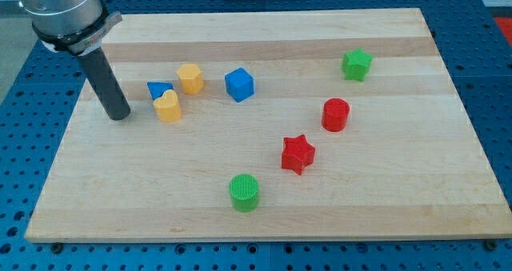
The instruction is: Move blue triangle into blue cube
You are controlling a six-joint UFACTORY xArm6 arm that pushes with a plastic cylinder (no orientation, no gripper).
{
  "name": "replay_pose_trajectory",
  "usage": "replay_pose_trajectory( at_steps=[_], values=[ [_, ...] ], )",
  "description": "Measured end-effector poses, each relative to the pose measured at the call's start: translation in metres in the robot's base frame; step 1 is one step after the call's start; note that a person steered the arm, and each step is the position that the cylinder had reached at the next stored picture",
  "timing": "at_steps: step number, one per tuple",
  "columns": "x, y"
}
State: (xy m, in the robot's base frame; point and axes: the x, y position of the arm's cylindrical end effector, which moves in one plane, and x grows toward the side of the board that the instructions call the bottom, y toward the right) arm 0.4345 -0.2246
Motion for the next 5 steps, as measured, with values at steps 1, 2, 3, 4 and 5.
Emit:
replay_pose_trajectory(
  at_steps=[1,2,3,4,5],
  values=[
    [0.001,0.013],
    [0.007,0.039],
    [-0.001,0.056],
    [-0.004,0.059],
    [-0.004,0.059]
  ],
)
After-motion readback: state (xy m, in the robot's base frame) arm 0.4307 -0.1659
